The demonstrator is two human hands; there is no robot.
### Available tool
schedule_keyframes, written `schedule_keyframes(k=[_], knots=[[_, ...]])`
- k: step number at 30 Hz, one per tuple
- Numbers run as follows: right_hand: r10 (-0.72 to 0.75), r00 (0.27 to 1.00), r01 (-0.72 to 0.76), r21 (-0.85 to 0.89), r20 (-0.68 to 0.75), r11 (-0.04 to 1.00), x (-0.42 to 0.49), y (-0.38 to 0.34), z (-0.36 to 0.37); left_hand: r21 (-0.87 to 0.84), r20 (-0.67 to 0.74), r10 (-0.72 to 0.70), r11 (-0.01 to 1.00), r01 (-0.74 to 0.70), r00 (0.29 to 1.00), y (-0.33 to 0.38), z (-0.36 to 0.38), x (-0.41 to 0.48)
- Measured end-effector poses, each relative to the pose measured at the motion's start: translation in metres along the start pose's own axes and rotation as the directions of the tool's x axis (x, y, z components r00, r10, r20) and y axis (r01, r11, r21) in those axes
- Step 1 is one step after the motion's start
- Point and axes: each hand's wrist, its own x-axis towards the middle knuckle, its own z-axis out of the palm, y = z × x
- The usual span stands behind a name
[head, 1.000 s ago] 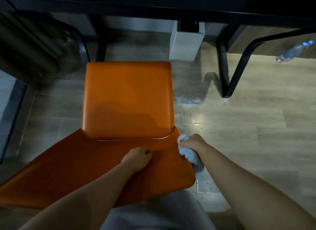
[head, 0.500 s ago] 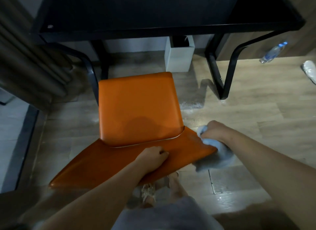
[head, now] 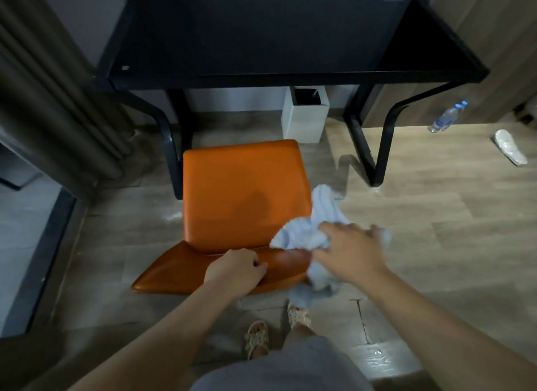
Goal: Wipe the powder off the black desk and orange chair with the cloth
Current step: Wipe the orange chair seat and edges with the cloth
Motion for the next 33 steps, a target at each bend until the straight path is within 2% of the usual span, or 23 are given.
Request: schedule_keyframes(k=[2, 3, 4, 7, 9, 12, 13, 14, 16, 19, 21, 23, 26, 28, 30, 33], knots=[[0.168, 0.981, -0.162, 0.073, -0.093, 0.984, 0.006, 0.032, -0.006, 0.029, -0.094, -0.005, 1.0, 0.008, 0.996, -0.008, 0.002, -0.009], [0.206, 0.966, -0.183, 0.149, -0.157, 0.972, 0.007, 0.042, -0.009, 0.036, -0.148, 0.0, 0.999, 0.006, 0.989, -0.012, 0.003, -0.013], [0.186, 0.955, -0.142, 0.196, -0.231, 0.97, 0.004, 0.045, -0.008, 0.045, -0.201, 0.011, 0.999, -0.002, 0.98, -0.015, 0.005, -0.016], [-0.025, 0.874, 0.15, 0.222, -0.485, 0.963, -0.014, 0.026, 0.009, 0.098, -0.366, 0.072, 0.994, -0.038, 0.928, -0.016, 0.011, -0.023], [-0.179, 0.812, 0.328, 0.182, -0.555, 0.927, -0.028, 0.013, 0.019, 0.118, -0.433, 0.102, 0.991, -0.056, 0.896, -0.015, 0.015, -0.023], [-0.54, 0.705, 0.634, 0.066, -0.46, 0.771, -0.022, 0.04, 0.019, 0.099, -0.44, 0.113, 0.992, -0.076, 0.891, -0.014, 0.014, -0.023], [-0.618, 0.687, 0.68, 0.036, -0.383, 0.733, -0.012, 0.057, 0.014, 0.097, -0.434, 0.108, 0.993, -0.072, 0.894, -0.014, 0.013, -0.023], [-0.647, 0.699, 0.683, 0.016, -0.305, 0.731, -0.003, 0.074, 0.008, 0.099, -0.434, 0.095, 0.993, -0.057, 0.896, -0.016, 0.012, -0.025], [-0.604, 0.759, 0.63, 0.036, -0.244, 0.776, 0.01, 0.094, -0.001, 0.111, -0.45, 0.059, 0.994, -0.009, 0.891, -0.019, 0.012, -0.028], [-0.592, 0.729, 0.651, 0.078, -0.344, 0.755, 0.012, 0.084, 0.009, 0.117, -0.508, 0.014, 0.992, 0.053, 0.861, -0.022, 0.014, -0.037], [-0.602, 0.696, 0.661, 0.021, -0.391, 0.75, 0.009, 0.073, 0.018, 0.122, -0.583, -0.03, 0.985, 0.124, 0.812, -0.029, 0.015, -0.046], [-0.593, 0.705, 0.648, 0.014, -0.389, 0.762, 0.006, 0.069, 0.017, 0.125, -0.651, -0.084, 0.969, 0.215, 0.754, -0.04, 0.016, -0.054], [-0.578, 0.721, 0.63, 0.014, -0.383, 0.777, 0.0, 0.059, 0.015, -0.034, -0.629, -0.271, 0.946, 0.322, 0.729, -0.059, 0.01, -0.061], [-0.594, 0.674, 0.637, -0.062, -0.44, 0.769, -0.004, 0.046, 0.013, -0.119, -0.607, -0.331, 0.937, 0.329, 0.723, -0.063, 0.008, -0.06], [-0.608, 0.647, 0.644, -0.097, -0.461, 0.759, -0.008, 0.034, 0.011, -0.154, -0.613, -0.323, 0.944, 0.292, 0.721, -0.063, 0.006, -0.058], [-0.629, 0.676, 0.64, -0.117, -0.385, 0.76, -0.013, 0.017, 0.018, -0.201, -0.602, -0.287, 0.958, 0.206, 0.745, -0.072, 0.004, -0.06]])
